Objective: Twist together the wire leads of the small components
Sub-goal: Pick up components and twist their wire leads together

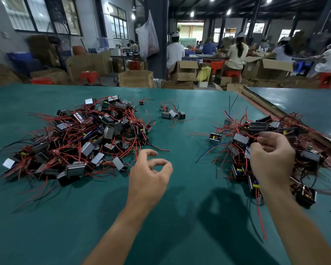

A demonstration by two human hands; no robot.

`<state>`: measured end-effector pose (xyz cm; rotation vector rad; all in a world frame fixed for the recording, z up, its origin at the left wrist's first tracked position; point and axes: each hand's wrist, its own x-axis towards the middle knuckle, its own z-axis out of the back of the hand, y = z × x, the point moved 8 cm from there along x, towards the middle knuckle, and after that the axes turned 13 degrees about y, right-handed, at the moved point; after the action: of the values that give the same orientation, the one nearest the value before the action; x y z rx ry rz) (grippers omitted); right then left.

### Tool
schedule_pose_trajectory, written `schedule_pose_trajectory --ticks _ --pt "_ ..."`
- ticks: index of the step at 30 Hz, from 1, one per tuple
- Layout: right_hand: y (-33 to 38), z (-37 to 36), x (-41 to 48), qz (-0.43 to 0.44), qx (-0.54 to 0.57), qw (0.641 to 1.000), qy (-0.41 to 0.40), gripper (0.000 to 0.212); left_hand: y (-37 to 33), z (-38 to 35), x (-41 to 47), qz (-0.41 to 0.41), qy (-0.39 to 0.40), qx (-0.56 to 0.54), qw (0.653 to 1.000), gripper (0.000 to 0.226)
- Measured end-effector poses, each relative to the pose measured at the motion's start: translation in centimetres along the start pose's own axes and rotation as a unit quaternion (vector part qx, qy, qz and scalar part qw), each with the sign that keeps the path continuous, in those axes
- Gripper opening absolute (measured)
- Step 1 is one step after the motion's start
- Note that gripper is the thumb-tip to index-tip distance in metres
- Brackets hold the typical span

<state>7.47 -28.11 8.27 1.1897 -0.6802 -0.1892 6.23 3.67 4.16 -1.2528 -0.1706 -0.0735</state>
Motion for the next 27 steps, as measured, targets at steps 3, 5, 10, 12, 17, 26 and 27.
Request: schedule_pose_trajectory --ticks 3,5,10,12,17,26,27 --pt "0.2 -1.8 -0.2 0.013 0.012 0.998 0.067 0.019 0.0 0.0 0.1 0.000 0.002 0.020 1.000 0.027" --pt "0.1 -3.3 -0.4 0.011 0.014 0.991 0.133 0.016 0.1 -0.1 0.2 0.001 0.005 0.033 0.999 0.023" --pt "-0.3 -7.7 -2.5 0.024 -0.001 0.947 0.321 0.024 0.3 1.1 0.2 -0.016 -0.043 0.059 0.997 0.013" --pt "-0.5 -8.9 -3.4 0.038 -0.032 0.926 0.374 0.020 0.2 2.7 0.4 -0.043 -0.108 0.059 0.991 0.015" --pt "-2.2 -10.8 -5.1 0.026 -0.116 0.878 0.464 0.006 2.6 8.2 0.5 0.012 -0.271 -0.089 0.959 0.014" --pt "-2.1 -11.4 -5.7 0.033 -0.161 0.860 0.483 0.006 5.0 9.0 1.8 0.137 -0.191 0.087 0.968 0.042" --pt "-2.0 -11.4 -5.9 0.036 -0.161 0.858 0.486 0.007 5.2 8.1 2.1 0.161 -0.139 0.143 0.967 0.040"
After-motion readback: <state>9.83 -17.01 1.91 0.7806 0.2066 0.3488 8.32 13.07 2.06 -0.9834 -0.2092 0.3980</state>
